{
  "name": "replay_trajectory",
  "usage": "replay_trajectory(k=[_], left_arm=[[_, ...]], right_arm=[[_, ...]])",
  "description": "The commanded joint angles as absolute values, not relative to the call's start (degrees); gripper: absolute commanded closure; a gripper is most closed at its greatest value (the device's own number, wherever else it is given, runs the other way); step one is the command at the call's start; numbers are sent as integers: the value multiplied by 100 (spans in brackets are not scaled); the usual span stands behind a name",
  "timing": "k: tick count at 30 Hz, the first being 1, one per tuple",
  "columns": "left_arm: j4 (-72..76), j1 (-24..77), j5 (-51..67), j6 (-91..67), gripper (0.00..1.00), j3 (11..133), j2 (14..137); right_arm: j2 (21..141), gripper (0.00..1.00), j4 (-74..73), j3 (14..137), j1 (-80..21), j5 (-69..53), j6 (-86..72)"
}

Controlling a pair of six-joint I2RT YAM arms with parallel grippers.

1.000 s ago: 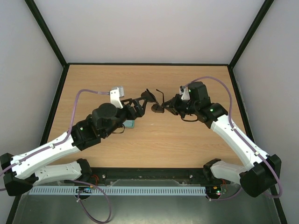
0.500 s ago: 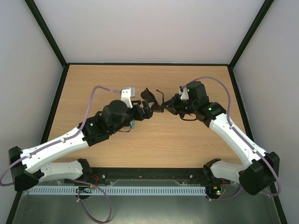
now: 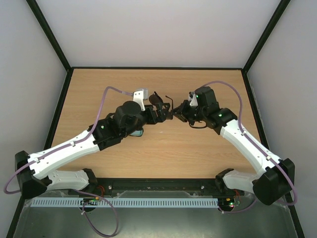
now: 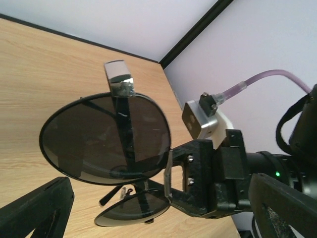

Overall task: Organize the sunglasses
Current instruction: Fold the sunglasses.

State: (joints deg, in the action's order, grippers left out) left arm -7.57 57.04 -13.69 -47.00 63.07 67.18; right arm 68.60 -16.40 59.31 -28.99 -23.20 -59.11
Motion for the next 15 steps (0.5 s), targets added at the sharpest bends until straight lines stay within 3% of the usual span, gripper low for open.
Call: replay_trajectory(k=[1, 15], left_arm=[[-1015, 5652, -1327, -4755, 0, 6494, 6768], [-758, 5139, -940, -4834, 1, 6073, 6265]], right_arm=[[6830, 99, -1774, 6082, -2950, -2250, -5818], [6763, 99, -1838, 6153, -2985, -2506, -5793]])
